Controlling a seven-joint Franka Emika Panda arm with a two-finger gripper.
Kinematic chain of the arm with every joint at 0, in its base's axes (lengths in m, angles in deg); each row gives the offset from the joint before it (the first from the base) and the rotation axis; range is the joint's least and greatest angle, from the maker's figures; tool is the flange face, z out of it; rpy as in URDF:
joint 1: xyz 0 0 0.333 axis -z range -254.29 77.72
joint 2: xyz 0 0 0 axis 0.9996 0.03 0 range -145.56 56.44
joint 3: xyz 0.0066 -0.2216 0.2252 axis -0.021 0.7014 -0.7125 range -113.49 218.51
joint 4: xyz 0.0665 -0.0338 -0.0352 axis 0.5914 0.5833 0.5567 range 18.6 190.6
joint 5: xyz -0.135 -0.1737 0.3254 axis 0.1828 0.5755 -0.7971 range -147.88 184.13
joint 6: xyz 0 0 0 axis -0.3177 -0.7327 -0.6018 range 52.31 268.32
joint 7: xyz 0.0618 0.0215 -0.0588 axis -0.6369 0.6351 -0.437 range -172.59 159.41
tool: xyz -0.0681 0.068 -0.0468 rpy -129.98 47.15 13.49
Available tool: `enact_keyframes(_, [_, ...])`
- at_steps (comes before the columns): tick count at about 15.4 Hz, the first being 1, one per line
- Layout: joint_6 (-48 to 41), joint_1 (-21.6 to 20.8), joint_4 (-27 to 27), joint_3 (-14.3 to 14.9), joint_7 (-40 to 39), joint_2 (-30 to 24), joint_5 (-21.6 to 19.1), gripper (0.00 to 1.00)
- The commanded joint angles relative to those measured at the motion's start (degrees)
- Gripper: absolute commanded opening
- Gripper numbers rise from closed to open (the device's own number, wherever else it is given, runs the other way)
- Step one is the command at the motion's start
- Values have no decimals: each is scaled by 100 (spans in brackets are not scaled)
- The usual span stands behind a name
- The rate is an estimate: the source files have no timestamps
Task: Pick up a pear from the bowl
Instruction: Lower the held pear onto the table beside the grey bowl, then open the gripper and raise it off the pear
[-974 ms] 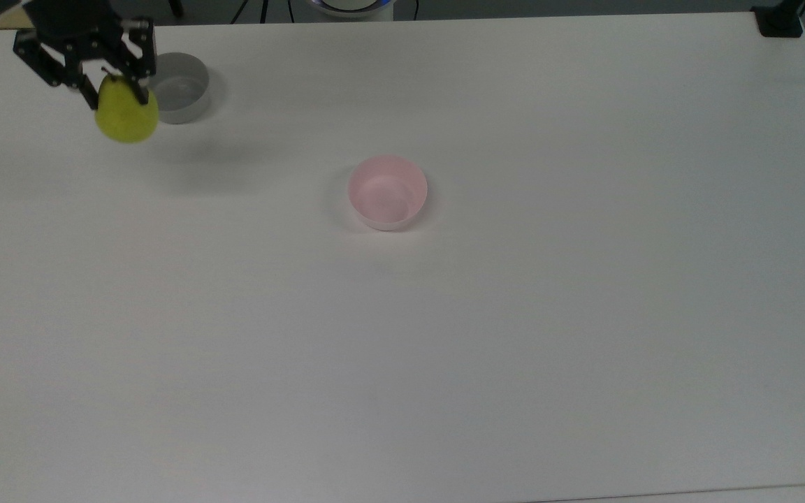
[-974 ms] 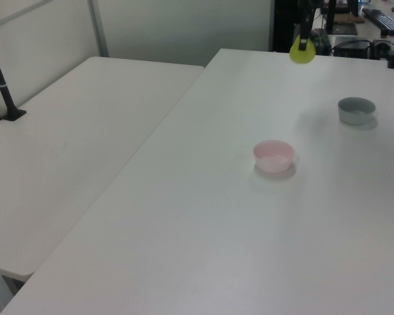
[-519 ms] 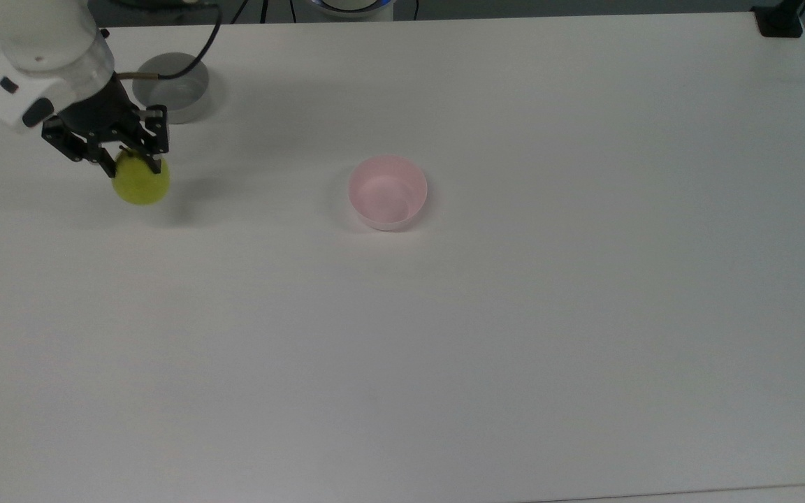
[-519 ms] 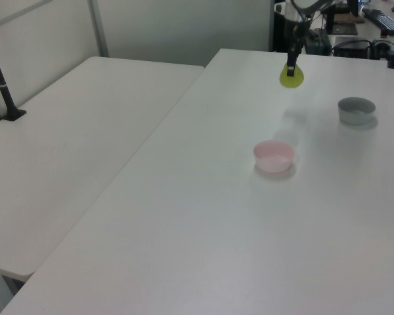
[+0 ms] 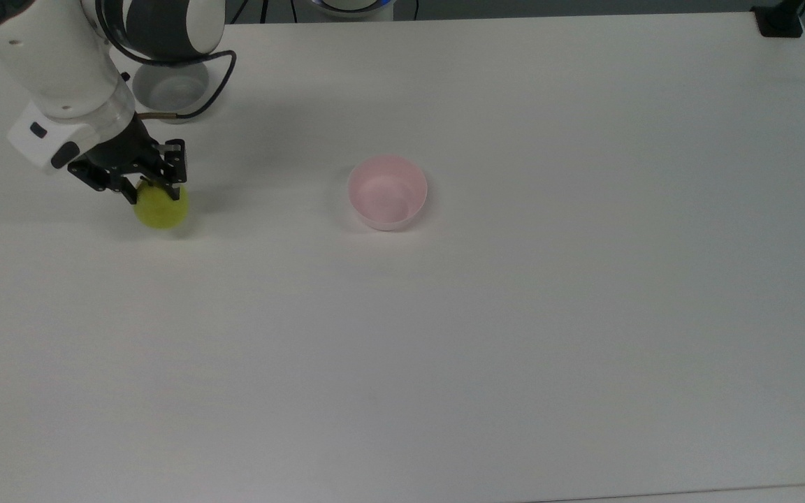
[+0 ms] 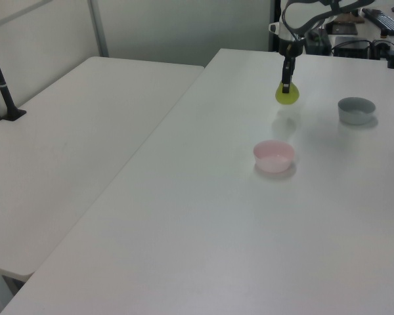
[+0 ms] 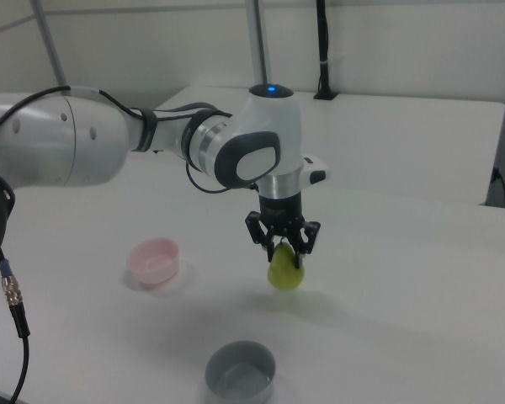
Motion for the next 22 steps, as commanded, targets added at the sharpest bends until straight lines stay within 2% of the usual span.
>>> enact_keyframes(1, [210,-125,196,18,129,-20,-105,0])
enact_keyframes(5, [395,-195,275,18,137,86,-105,0])
enact_keyframes(6, [395,-186,310,18,137,86,-105,1])
enact_keyframes(7, [395,-195,328,18,137,86,-105,6])
enact_keyframes(9, [395,-195,337,18,137,86,-87,31])
enact_keyframes(10, [395,-195,337,18,129,77,-78,49])
enact_keyframes(12, [351,-186,328,18,137,42,-70,90])
enact_keyframes(13, [334,-195,328,18,137,16,-52,100])
enact_keyframes(18, [-60,-212,293,18,269,-352,44,100])
enact_keyframes(22, [-536,-370,284,-8,873,-827,536,100])
